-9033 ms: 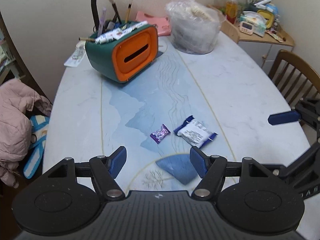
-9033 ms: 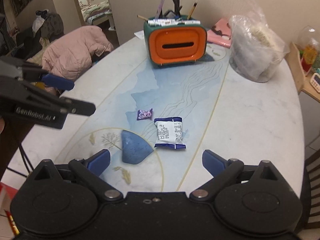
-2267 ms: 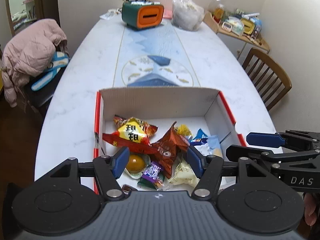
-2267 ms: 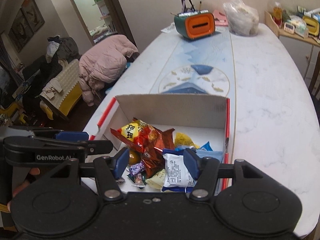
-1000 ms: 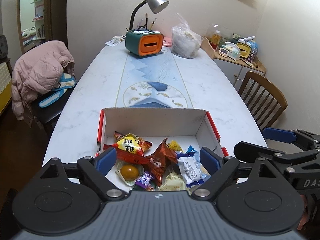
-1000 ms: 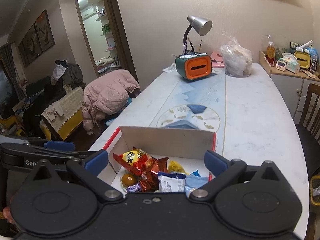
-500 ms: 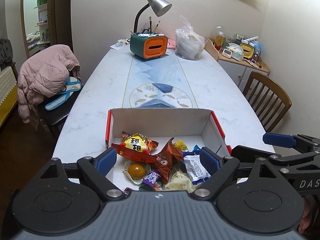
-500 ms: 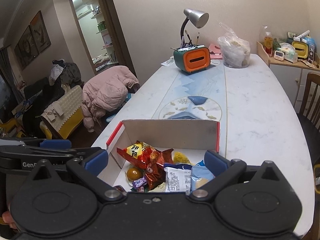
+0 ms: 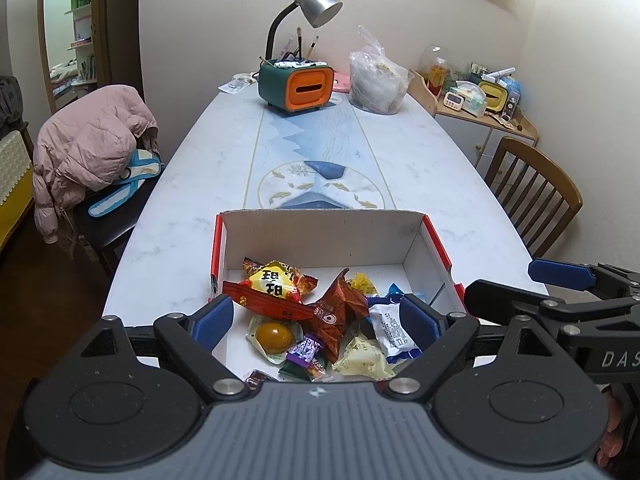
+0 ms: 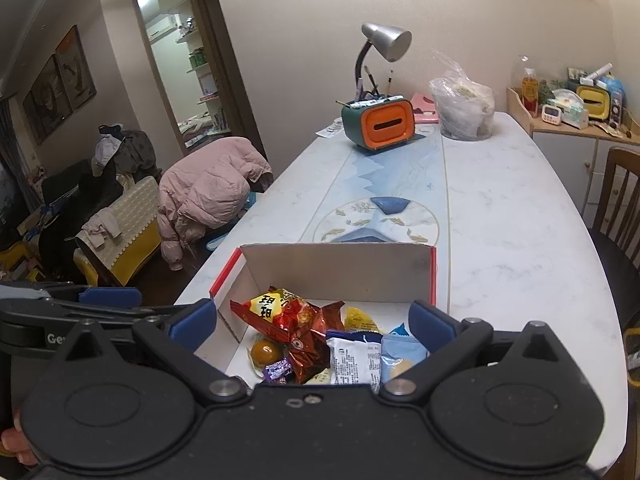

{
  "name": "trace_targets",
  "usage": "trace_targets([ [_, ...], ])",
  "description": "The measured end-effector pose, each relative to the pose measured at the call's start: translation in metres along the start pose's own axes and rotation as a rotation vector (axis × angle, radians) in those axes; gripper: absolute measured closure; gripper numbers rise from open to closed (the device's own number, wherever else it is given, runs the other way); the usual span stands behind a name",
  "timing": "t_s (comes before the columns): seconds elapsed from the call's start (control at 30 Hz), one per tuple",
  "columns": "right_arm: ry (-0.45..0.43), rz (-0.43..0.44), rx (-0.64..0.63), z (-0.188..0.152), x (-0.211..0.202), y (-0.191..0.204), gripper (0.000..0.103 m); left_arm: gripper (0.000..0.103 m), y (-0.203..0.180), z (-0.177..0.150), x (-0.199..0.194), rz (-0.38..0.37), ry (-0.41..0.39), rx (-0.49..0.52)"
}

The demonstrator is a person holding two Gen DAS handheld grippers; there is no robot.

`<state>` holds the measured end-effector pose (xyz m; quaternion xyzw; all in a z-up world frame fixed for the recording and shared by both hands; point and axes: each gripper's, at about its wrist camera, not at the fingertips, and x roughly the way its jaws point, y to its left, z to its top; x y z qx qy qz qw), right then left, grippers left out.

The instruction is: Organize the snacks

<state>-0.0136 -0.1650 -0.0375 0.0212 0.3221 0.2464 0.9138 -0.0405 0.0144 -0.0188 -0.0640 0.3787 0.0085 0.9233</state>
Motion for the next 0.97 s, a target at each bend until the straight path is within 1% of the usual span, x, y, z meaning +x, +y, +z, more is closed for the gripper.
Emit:
trace_targets([
  [0.57,0.039,-0.026,0.04,-0.005,0.009,-0.007,0.0,0.013,0.004,-0.002,0.014,-0.028,0.051,0.005],
  [0.7,0.042,-0.032,0.044,-0.004,0.012,-0.007,0.0,0.013,0.004,-0.002,0.015,-0.03,0.052,0.004],
  [0.8,0.038,-0.042,0.052,-0.003,0.013,-0.008,0.0,0.013,0.006,-0.002,0.017,-0.047,0.052,0.007],
  [0.97,0.04,-0.063,0.078,-0.002,0.015,-0.017,0.0,0.013,0.007,0.0,0.019,-0.058,0.049,0.017],
])
